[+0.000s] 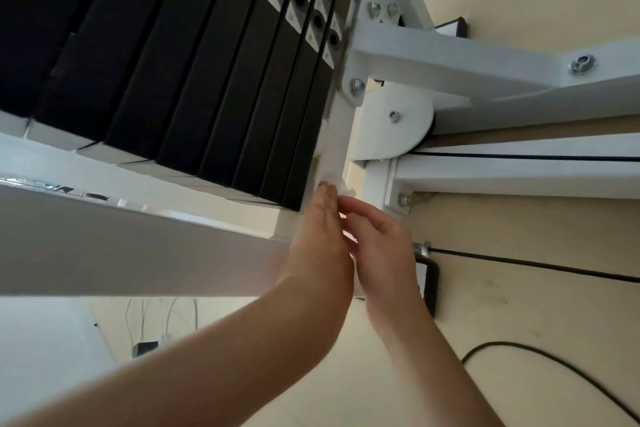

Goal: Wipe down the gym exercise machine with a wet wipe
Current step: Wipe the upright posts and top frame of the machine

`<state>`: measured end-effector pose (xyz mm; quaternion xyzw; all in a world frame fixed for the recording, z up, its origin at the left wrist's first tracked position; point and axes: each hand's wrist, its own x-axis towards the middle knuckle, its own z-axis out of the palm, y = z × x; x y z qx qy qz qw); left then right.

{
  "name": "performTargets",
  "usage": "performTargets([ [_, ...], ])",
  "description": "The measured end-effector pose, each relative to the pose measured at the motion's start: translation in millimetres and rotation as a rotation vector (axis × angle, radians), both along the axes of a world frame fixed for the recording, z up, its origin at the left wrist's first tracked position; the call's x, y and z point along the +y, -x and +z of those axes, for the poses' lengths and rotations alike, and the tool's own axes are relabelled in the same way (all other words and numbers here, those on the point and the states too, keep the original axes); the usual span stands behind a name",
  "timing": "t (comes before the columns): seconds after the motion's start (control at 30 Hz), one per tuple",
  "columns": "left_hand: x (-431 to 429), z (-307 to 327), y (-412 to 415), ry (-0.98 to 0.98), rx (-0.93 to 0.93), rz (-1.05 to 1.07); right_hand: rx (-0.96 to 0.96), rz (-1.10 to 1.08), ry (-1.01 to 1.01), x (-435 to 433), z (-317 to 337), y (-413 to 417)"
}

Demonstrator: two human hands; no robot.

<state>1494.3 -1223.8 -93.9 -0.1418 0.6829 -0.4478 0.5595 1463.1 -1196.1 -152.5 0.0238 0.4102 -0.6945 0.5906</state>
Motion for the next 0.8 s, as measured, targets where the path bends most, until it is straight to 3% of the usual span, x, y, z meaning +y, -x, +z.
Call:
performTargets([
  [0.13,-26.3,-13.8,26.9,0.065,0.023,-0.158,-0.102,-0.014,-0.003,-4.9,-3.9,6.8],
  [0.23,-43.6,-21.5,49.0,0.017,0.141,-0.118,-0.104,-0.088,-0.066,-10.1,-11.8,16.4],
  [0.33,-49.5,-34.8,55.7,-0.213,0.335,0.073,0.000,-0.149,-0.189,-15.2,-28.2,29.8],
  [0.4,-52.2,-47.0,55.7,-0.265,0.444,0.186,0.111,-0.158,-0.273,-15.5,-40.4,39.0],
  [0.53,-50.2,-85.8,49.3,-0.203,0.776,0.630,0.233,-0.161,-0.379,-11.3,-55.1,57.9],
  [0.63,-58.5,-115.0,47.6,-0.159,0.906,0.818,0.336,-0.103,-0.436,-10.8,-64.8,63.6],
  [0.7,-65.0,-130.9,49.0,-0.165,0.915,0.869,0.388,-0.042,-0.449,-12.9,-68.8,63.2],
  [0.8,-62.6,-156.4,49.7,-0.179,1.002,0.741,0.436,0.018,-0.435,-15.0,-68.9,67.5],
])
